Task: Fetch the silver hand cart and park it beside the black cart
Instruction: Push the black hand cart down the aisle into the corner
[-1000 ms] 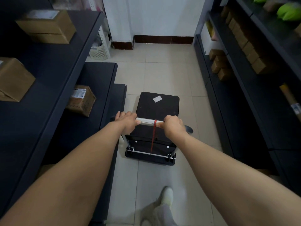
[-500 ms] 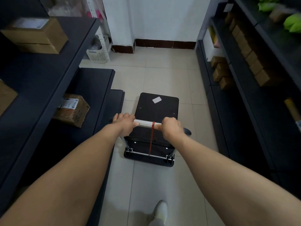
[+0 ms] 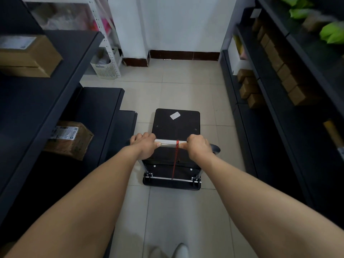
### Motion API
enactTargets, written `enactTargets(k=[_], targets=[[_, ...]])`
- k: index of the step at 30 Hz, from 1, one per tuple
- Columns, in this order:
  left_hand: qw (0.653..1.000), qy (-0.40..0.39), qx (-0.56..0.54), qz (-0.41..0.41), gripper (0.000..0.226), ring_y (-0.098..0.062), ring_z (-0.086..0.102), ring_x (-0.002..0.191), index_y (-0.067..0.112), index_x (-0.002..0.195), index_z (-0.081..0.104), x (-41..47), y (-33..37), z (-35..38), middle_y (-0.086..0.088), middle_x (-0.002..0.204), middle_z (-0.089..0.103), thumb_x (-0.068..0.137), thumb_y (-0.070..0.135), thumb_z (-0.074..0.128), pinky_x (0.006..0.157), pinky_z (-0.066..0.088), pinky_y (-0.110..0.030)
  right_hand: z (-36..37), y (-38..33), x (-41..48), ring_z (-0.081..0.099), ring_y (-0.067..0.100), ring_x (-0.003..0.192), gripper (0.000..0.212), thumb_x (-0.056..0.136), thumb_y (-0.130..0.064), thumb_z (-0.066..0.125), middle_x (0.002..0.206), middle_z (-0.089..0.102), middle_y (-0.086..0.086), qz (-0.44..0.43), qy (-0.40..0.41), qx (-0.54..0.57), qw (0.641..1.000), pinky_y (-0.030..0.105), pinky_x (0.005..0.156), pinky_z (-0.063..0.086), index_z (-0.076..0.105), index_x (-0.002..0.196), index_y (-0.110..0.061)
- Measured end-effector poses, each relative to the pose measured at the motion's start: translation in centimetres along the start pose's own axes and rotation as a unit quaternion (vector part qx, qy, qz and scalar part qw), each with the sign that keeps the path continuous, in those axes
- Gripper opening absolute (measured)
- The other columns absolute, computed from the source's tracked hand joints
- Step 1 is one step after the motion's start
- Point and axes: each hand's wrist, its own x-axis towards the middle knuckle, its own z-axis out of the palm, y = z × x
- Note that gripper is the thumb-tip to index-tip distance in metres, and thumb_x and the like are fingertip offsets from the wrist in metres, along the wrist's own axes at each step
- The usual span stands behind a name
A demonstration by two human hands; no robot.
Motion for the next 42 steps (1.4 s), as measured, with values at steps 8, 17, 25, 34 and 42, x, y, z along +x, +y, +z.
enactTargets(k=[8, 17, 25, 34, 42], targets=[[1.000, -0.014, 0.009, 0.010, 0.035, -0.027, 0.040, 0.115, 0.016, 0.121, 0.044, 3.8, 0.6, -2.4, -0.008, 0.122, 0.046, 0.103, 0.039, 0.025, 0.101, 0.026, -0.040, -2.0, 0.3, 4.0, 0.056, 0.030, 0.104, 0.024, 0.091, -0.004, 0.054, 0.101, 0.060, 0.010, 0.001, 0.003, 0.004, 1.000, 0.034, 0.085, 0.044, 0.060, 0.114, -0.010], [0.999, -0.042, 0.016, 0.021, 0.038, -0.027, 0.039, 0.120, 0.016, 0.123, 0.044, 9.2, 1.5, -5.7, -0.009, 0.126, 0.046, 0.102, 0.041, 0.025, 0.100, 0.027, -0.043, -4.9, 0.7, 9.8, 0.055, 0.027, 0.091, 0.019, 0.092, -0.007, 0.055, 0.091, 0.052, 0.008, 0.006, 0.004, 0.004, 1.000, 0.036, 0.085, 0.041, 0.062, 0.110, -0.009], [0.999, -0.041, 0.014, 0.025, 0.040, -0.029, 0.038, 0.122, 0.013, 0.127, 0.042, 13.7, 2.8, -8.3, -0.011, 0.129, 0.044, 0.103, 0.040, 0.024, 0.102, 0.027, -0.042, -6.4, 1.4, 16.0, 0.054, 0.027, 0.095, 0.016, 0.091, -0.009, 0.059, 0.089, 0.052, 0.007, 0.043, 0.014, 0.023, 0.999, 0.034, 0.069, 0.041, 0.062, 0.106, -0.011], [0.999, -0.043, 0.026, 0.015, 0.042, -0.029, 0.040, 0.120, 0.013, 0.127, 0.041, 18.1, 4.4, -10.6, -0.012, 0.128, 0.045, 0.102, 0.042, 0.023, 0.100, 0.028, -0.041, -8.6, 2.9, 21.3, 0.051, 0.027, 0.091, 0.020, 0.089, -0.004, 0.058, 0.090, 0.052, 0.007, 0.027, 0.028, 0.004, 0.999, 0.032, 0.069, 0.040, 0.061, 0.107, -0.012], [0.999, -0.037, 0.014, 0.003, 0.039, -0.026, 0.041, 0.114, 0.015, 0.124, 0.042, 21.5, 6.6, -12.2, -0.009, 0.123, 0.047, 0.103, 0.041, 0.024, 0.095, 0.028, -0.040, -10.7, 4.7, 25.7, 0.051, 0.026, 0.089, 0.013, 0.091, -0.013, 0.061, 0.088, 0.054, 0.005, 0.006, 0.027, -0.007, 1.000, 0.033, 0.071, 0.042, 0.061, 0.105, -0.014]])
